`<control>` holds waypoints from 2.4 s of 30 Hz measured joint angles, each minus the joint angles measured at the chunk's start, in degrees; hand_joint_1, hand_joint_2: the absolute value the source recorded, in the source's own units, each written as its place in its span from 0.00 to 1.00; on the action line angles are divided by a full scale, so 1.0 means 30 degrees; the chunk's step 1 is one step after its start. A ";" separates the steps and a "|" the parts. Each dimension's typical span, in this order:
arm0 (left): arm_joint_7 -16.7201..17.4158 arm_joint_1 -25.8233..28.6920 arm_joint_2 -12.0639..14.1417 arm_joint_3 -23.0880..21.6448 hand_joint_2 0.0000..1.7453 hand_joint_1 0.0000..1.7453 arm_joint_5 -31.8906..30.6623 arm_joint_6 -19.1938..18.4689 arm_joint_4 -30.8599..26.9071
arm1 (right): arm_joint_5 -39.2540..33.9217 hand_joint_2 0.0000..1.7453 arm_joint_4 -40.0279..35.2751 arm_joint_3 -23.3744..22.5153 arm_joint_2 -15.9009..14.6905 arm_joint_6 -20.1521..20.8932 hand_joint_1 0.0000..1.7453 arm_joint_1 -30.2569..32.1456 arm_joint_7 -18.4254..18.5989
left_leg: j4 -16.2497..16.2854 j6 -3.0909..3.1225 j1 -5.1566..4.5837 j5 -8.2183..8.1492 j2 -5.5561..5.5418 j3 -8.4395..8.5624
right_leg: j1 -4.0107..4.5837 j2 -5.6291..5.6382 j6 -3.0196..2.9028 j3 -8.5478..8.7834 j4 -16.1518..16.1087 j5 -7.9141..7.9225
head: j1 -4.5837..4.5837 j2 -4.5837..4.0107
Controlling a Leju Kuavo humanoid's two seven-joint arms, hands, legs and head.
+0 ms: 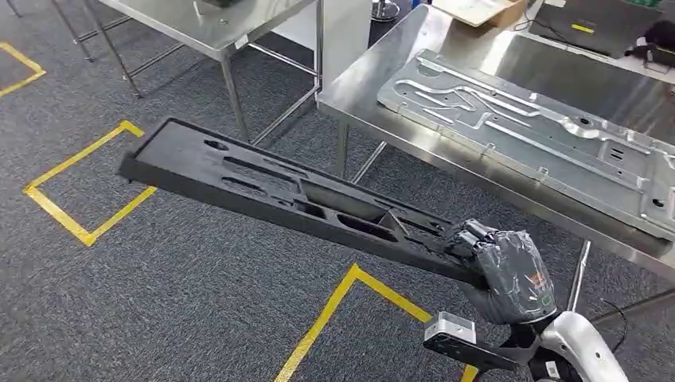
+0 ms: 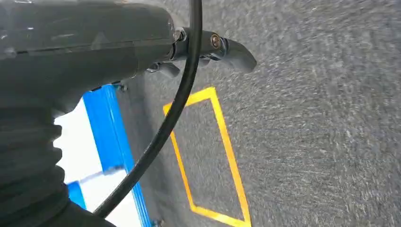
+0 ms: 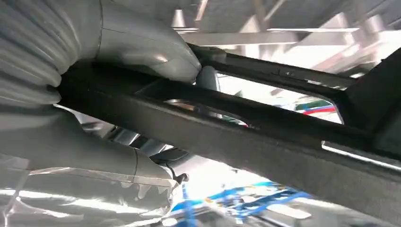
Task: Take the parts from the cabinet and place them on the table.
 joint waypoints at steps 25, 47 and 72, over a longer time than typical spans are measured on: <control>-0.0605 -0.0103 -0.0065 0.0401 1.00 0.00 0.1735 -0.1064 0.0000 | -0.0860 1.00 0.0627 -0.0765 0.0248 0.0605 1.00 -0.1672 0.0124 | 0.0328 -0.0153 0.0151 0.0133 -0.1332 -0.0250 | 0.0134 0.1469 -0.0138 0.2325 -0.4772 0.1900 | 0.0000 0.0000; -0.0634 0.0265 -0.0175 0.0590 1.00 0.00 0.2448 -0.1122 0.0000 | 0.0378 1.00 0.1814 -0.0167 0.0780 0.0721 1.00 -0.3049 0.0357 | 0.4650 -0.0903 -0.0063 -0.1511 -0.0728 -0.2240 | 0.0354 0.0412 -0.1193 0.2908 -0.5248 0.2009 | -0.0007 0.0000; -0.0947 0.0178 -0.0204 0.0583 1.00 0.00 0.2841 -0.1136 0.0000 | 0.0983 1.00 0.2928 0.0910 0.0969 0.1260 1.00 -0.4403 0.0721 | 0.0696 -0.0330 -0.0156 0.0192 -0.1048 -0.0748 | 0.0411 0.0619 -0.0647 0.2793 -0.5059 0.1875 | -0.0007 0.0000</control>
